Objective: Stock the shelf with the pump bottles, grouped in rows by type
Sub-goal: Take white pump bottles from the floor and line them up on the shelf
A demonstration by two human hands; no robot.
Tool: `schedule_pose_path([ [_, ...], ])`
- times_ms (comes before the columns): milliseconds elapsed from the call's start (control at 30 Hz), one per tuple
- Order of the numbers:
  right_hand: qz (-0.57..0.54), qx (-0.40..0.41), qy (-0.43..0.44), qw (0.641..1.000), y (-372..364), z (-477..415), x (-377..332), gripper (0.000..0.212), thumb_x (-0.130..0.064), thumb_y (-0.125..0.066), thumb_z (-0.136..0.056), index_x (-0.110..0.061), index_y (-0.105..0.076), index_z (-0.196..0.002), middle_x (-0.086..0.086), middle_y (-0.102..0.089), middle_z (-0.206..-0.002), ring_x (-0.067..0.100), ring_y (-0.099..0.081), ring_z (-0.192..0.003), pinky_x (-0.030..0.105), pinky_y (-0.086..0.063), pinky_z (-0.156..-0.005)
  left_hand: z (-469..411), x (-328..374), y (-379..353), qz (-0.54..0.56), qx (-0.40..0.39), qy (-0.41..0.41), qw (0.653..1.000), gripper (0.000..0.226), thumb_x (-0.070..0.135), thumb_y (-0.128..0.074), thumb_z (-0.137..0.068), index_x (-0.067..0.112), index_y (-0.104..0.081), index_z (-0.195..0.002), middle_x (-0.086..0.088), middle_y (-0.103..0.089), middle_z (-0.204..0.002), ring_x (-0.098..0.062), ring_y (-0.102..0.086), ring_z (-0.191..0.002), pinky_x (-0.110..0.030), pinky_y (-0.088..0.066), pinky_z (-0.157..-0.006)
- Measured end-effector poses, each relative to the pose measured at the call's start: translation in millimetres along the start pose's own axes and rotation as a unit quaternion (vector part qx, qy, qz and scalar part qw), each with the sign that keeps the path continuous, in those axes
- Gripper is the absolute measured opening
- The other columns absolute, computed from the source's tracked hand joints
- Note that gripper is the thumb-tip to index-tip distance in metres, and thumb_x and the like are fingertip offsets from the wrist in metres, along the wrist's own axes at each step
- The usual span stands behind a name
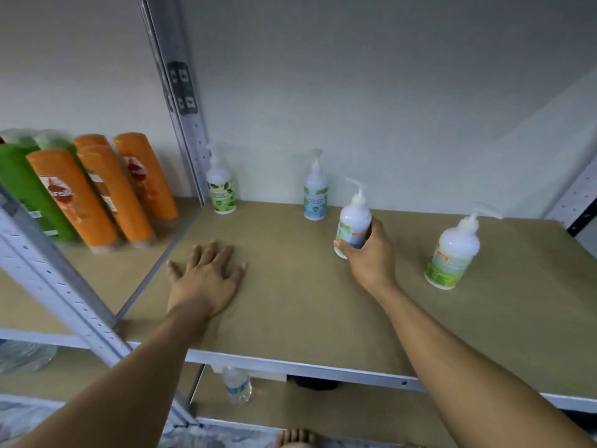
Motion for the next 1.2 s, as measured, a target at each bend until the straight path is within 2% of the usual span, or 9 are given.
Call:
schedule_pose_path([
  [167,0.004,0.011,-0.004,1.000,-12.0,-56.1,-2.0,0.057,-0.020,-0.086,-0.076,-0.012,-0.057,-0.124,-0.008,-0.062,-0.105,0.010,-0.058,-0.090,-0.002,-0.037,-0.063,-2.4,-2.1,-2.4,-0.003,0.004,-0.003,1.000,0.076,0.078,-0.011,-0.092,0.042,-0.013,-0.158,0.013,-0.004,-0.168,-0.016,0.002,-0.155,-0.064,0.004,-0.119],
  [400,-0.001,-0.046,-0.005,0.999,-27.1,-98.4,19.1,0.055,-0.022,-0.085,-0.078,-0.014,-0.055,-0.124,-0.008,-0.064,-0.107,0.010,-0.062,-0.093,0.001,-0.041,-0.065,-5.7,-2.2,-3.8,-0.010,0.018,-0.010,1.000,0.075,0.079,-0.010,-0.091,0.042,-0.014,-0.157,0.014,-0.006,-0.168,-0.016,0.000,-0.155,-0.065,0.001,-0.119],
  [533,-0.023,-0.056,0.011,0.998,-31.5,-104.3,25.2,0.059,-0.023,-0.086,-0.077,-0.017,-0.055,-0.128,-0.007,-0.066,-0.114,0.008,-0.064,-0.099,0.014,-0.049,-0.080,-6.1,-2.6,-3.6,-0.014,0.016,-0.016,1.000,0.076,0.079,-0.010,-0.091,0.043,-0.013,-0.157,0.014,-0.006,-0.168,-0.016,0.001,-0.155,-0.066,0.000,-0.119],
  [633,-0.041,-0.036,0.010,0.998,-35.4,-105.5,29.3,0.069,-0.027,-0.090,-0.070,-0.017,-0.052,-0.127,-0.003,-0.064,-0.117,0.002,-0.064,-0.098,0.012,-0.050,-0.079,-6.0,-3.4,-3.9,-0.016,0.014,-0.018,1.000,0.076,0.080,-0.008,-0.091,0.043,-0.011,-0.157,0.013,-0.005,-0.168,-0.017,0.001,-0.155,-0.066,0.000,-0.119],
  [767,0.009,0.022,0.021,0.999,-45.6,-103.3,33.3,0.094,-0.039,-0.096,-0.057,-0.010,-0.040,-0.127,0.003,-0.040,-0.123,0.018,-0.051,-0.114,0.027,-0.049,-0.092,-6.7,-3.9,-4.8,-0.022,0.015,-0.015,1.000,0.077,0.080,-0.006,-0.090,0.043,-0.011,-0.157,0.013,-0.006,-0.168,-0.016,0.001,-0.155,-0.066,-0.002,-0.118],
  [833,0.026,0.037,0.041,0.998,-49.9,-103.3,33.9,0.093,-0.039,-0.096,-0.056,-0.009,-0.040,-0.123,0.000,-0.035,-0.120,0.021,-0.049,-0.114,0.030,-0.049,-0.091,-6.4,-2.8,-5.1,-0.024,0.017,-0.013,0.999,0.076,0.080,-0.008,-0.090,0.043,-0.012,-0.157,0.013,-0.007,-0.168,-0.016,0.000,-0.155,-0.066,-0.002,-0.118],
  [967,0.020,0.045,0.034,0.998,-50.7,-108.2,37.6,0.082,-0.041,-0.095,-0.057,-0.017,-0.037,-0.111,0.006,-0.049,-0.118,0.019,-0.061,-0.099,0.036,-0.056,-0.080,-6.2,-1.2,-4.5,-0.028,0.021,-0.011,0.999,0.074,0.079,-0.010,-0.091,0.043,-0.014,-0.156,0.013,-0.008,-0.168,-0.017,-0.001,-0.155,-0.066,-0.003,-0.118],
  [1133,0.005,0.038,0.016,0.999,-46.2,-111.0,38.8,0.071,-0.031,-0.094,-0.063,-0.019,-0.038,-0.105,0.007,-0.056,-0.114,0.017,-0.062,-0.093,0.009,-0.042,-0.062,-7.0,-0.8,-4.0,-0.028,0.013,-0.012,0.999,0.075,0.080,-0.009,-0.090,0.043,-0.012,-0.156,0.013,-0.006,-0.168,-0.017,0.000,-0.155,-0.066,-0.003,-0.118],
  [1200,-0.001,0.033,0.015,0.999,-44.8,-110.9,38.2,0.069,-0.028,-0.094,-0.065,-0.019,-0.038,-0.105,0.006,-0.057,-0.114,0.016,-0.060,-0.092,0.004,-0.040,-0.060,-6.5,-0.8,-3.4,-0.030,0.013,-0.009,0.999,0.074,0.079,-0.010,-0.091,0.043,-0.013,-0.156,0.013,-0.007,-0.168,-0.017,0.000,-0.155,-0.066,-0.003,-0.119],
])
Point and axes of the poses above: each hand's wrist, its own z-axis away from the middle knuckle, its own y-axis out of the back of the hand, x = y × z, the point moved 2 cm from there along -z, towards the middle knuckle
